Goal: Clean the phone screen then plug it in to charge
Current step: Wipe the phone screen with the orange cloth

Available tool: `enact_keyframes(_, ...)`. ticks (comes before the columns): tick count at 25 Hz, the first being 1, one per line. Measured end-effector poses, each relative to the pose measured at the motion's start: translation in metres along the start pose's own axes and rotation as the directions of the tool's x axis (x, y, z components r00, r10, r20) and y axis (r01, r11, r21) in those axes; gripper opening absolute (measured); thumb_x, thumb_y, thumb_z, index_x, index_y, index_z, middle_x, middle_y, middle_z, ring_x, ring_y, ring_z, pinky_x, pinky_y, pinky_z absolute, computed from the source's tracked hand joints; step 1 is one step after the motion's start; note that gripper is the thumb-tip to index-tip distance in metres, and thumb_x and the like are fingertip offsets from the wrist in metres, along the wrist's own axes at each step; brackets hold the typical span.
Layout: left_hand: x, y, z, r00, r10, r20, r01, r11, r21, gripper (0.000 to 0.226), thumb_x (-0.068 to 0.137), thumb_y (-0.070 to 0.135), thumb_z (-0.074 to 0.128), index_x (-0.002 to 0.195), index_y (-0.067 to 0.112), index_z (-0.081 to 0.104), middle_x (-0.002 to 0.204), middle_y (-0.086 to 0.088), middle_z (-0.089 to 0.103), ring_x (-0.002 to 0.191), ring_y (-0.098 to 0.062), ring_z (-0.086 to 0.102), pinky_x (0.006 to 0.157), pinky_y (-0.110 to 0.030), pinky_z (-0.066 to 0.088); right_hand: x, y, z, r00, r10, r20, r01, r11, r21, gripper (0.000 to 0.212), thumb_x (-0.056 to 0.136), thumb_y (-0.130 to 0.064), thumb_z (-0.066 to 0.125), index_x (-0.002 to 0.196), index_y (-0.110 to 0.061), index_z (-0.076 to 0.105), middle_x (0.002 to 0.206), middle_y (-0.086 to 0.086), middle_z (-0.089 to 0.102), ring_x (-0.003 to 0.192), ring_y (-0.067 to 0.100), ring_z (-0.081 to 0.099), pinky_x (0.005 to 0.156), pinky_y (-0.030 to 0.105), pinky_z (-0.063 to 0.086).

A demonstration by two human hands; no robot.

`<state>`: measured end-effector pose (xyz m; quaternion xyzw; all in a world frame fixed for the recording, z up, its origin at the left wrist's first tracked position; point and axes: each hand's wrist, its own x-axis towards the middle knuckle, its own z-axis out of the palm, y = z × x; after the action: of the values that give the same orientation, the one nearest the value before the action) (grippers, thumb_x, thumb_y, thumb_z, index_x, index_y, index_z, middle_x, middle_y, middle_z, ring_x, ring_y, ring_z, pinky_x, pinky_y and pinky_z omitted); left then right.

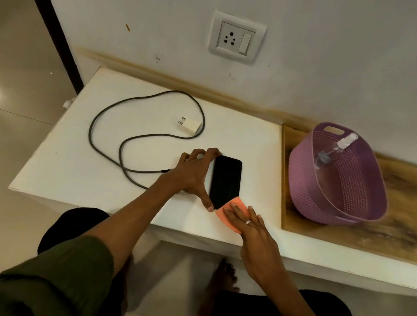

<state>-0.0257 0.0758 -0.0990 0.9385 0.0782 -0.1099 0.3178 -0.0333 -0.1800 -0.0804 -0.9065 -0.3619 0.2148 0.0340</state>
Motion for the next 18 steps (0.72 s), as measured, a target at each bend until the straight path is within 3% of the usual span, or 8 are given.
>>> enact_keyframes(5, -0.001, 0.0, 0.0, 1.0, -0.007, 0.011, 0.007, 1.0, -0.011, 0.143, 0.025, 0.064, 0.09, 0.142, 0.037, 0.012, 0.15, -0.001, 0.031, 0.143, -0.024, 0.018, 0.114, -0.044, 0.017, 0.001, 0.005, 0.005, 0.988, 0.151, -0.039, -0.141, 0.973, 0.183, 0.081, 0.094, -0.004, 0.053, 0.152, -0.034, 0.004, 0.164, -0.005, 0.002, 0.151, 0.026, 0.011, 0.117, 0.043, 0.03)
enact_keyframes(9, -0.001, 0.0, 0.0, 1.0, -0.006, 0.01, 0.006, 1.0, -0.015, 0.143, 0.028, 0.062, 0.091, 0.144, 0.035, 0.011, 0.152, -0.003, 0.029, 0.144, -0.026, 0.017, 0.115, -0.045, 0.017, 0.02, -0.002, 0.009, 0.979, 0.174, -0.106, -0.141, 0.953, 0.267, 0.074, 0.095, -0.004, 0.051, 0.152, -0.031, 0.012, 0.163, -0.002, 0.01, 0.15, 0.028, 0.014, 0.114, 0.043, 0.035)
enact_keyframes(12, 0.0, 0.0, 0.0, 1.0, -0.003, 0.018, 0.004, 1.0, -0.004, 0.144, 0.03, 0.061, 0.092, 0.146, 0.035, 0.01, 0.153, -0.003, 0.027, 0.144, -0.026, 0.016, 0.116, -0.045, 0.015, 0.04, -0.001, 0.005, 0.967, 0.208, -0.148, -0.153, 0.936, 0.318, 0.07, 0.096, -0.006, 0.05, 0.152, -0.032, 0.015, 0.163, -0.002, 0.01, 0.15, 0.028, 0.01, 0.116, 0.042, 0.028)
enact_keyframes(15, 0.002, -0.001, 0.001, 0.999, -0.01, 0.032, 0.01, 1.0, -0.008, 0.144, 0.03, 0.061, 0.091, 0.145, 0.038, 0.007, 0.155, -0.003, 0.025, 0.146, -0.027, 0.013, 0.117, -0.046, 0.013, 0.063, -0.001, -0.002, 0.967, 0.2, -0.157, -0.117, 0.898, 0.424, 0.062, 0.098, -0.021, 0.049, 0.152, -0.026, 0.019, 0.163, 0.001, 0.013, 0.15, 0.029, 0.007, 0.119, 0.044, 0.015)
enact_keyframes(18, 0.004, -0.001, 0.001, 0.999, -0.025, 0.043, 0.024, 1.0, 0.003, 0.146, 0.028, 0.062, 0.091, 0.145, 0.037, 0.007, 0.154, -0.003, 0.025, 0.146, -0.027, 0.014, 0.117, -0.047, 0.014, 0.088, 0.001, -0.014, 0.96, 0.237, -0.152, -0.14, 0.87, 0.472, 0.061, 0.099, -0.029, 0.047, 0.153, -0.024, 0.019, 0.162, 0.004, 0.017, 0.15, 0.031, 0.01, 0.12, 0.046, 0.016)
